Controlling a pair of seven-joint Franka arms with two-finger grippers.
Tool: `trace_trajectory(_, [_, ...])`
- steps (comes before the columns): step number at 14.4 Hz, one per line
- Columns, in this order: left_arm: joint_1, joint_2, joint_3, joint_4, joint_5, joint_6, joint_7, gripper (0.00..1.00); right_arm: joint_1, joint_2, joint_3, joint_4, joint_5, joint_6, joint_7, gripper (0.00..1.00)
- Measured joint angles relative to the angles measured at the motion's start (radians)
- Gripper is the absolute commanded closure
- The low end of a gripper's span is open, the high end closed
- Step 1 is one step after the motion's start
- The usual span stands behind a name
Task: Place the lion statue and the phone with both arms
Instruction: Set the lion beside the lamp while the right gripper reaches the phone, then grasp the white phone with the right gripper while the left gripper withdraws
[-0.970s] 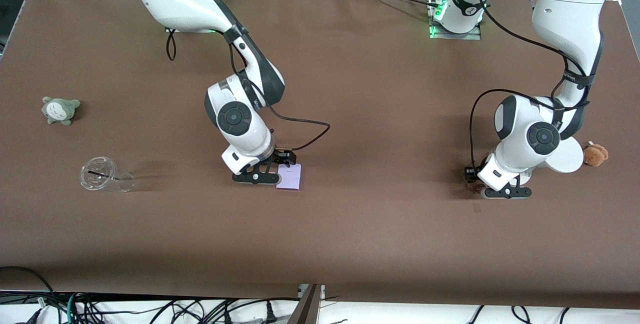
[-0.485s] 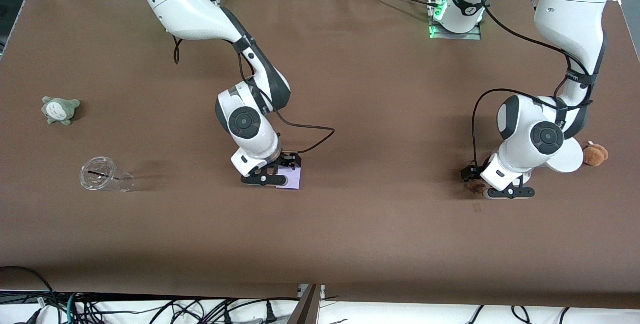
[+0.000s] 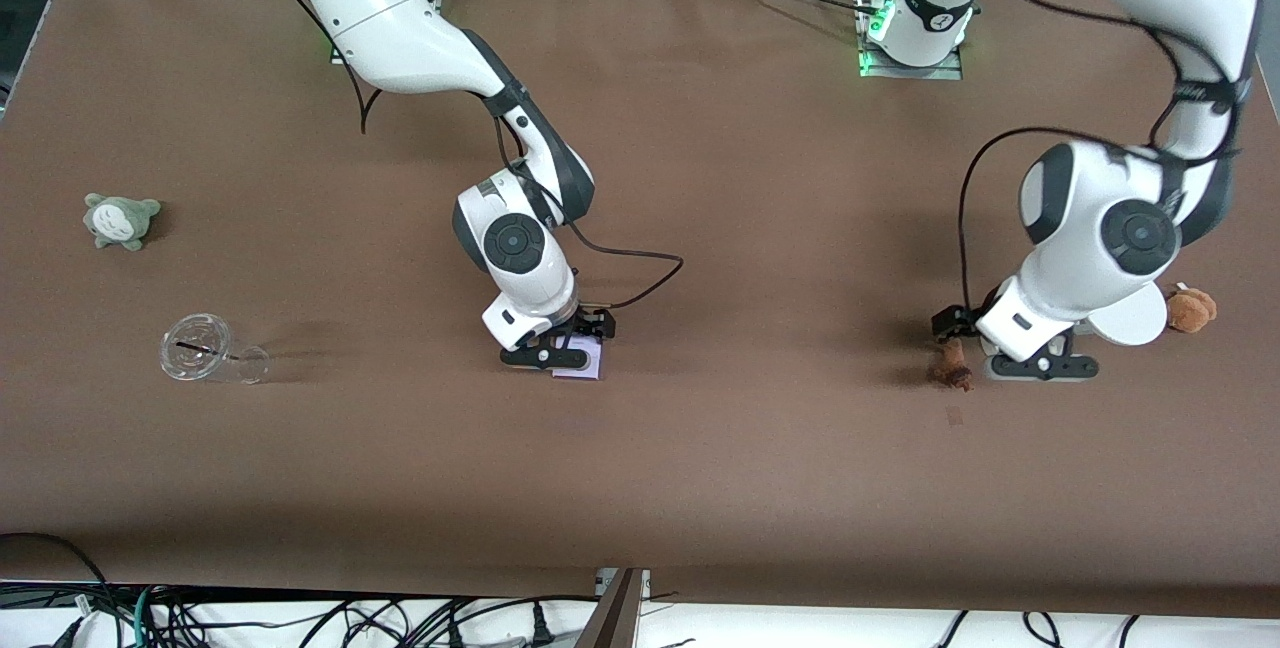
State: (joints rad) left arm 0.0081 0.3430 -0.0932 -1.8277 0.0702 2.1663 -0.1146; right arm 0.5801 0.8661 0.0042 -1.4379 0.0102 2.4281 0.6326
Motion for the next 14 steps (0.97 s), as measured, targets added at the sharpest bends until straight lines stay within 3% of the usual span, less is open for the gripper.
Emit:
trace_trajectory(4, [-0.001, -0.133, -0.038, 0.113, -0.066, -0.323, -0.035, 0.00, 0.000, 0.026, -0.005, 0.001, 0.000, 0.074, 0.000, 0.00])
trace_trajectory(7, [0.001, -0.164, -0.039, 0.258, -0.076, -0.547, -0.045, 0.00, 0.000, 0.040, -0.006, 0.016, 0.000, 0.084, 0.000, 0.00])
trace_trajectory(8, [0.002, -0.165, -0.037, 0.309, -0.076, -0.611, -0.046, 0.00, 0.000, 0.044, -0.007, 0.023, 0.000, 0.084, 0.000, 0.12])
trace_trajectory(10, [0.009, -0.167, -0.034, 0.393, -0.076, -0.713, -0.047, 0.00, 0.000, 0.053, -0.008, 0.037, -0.002, 0.084, 0.000, 0.58])
trace_trajectory(11, [0.012, -0.173, -0.030, 0.420, -0.076, -0.739, -0.047, 0.00, 0.000, 0.052, -0.009, 0.042, -0.004, 0.081, 0.001, 0.72])
trace_trajectory(12, [0.020, -0.186, -0.025, 0.434, -0.076, -0.754, -0.047, 0.00, 0.000, 0.053, -0.009, 0.047, -0.007, 0.080, 0.001, 0.85])
trace_trajectory(14, [0.051, -0.226, -0.023, 0.433, -0.076, -0.784, -0.047, 0.00, 0.002, 0.056, -0.009, 0.050, -0.024, 0.080, 0.001, 0.86])
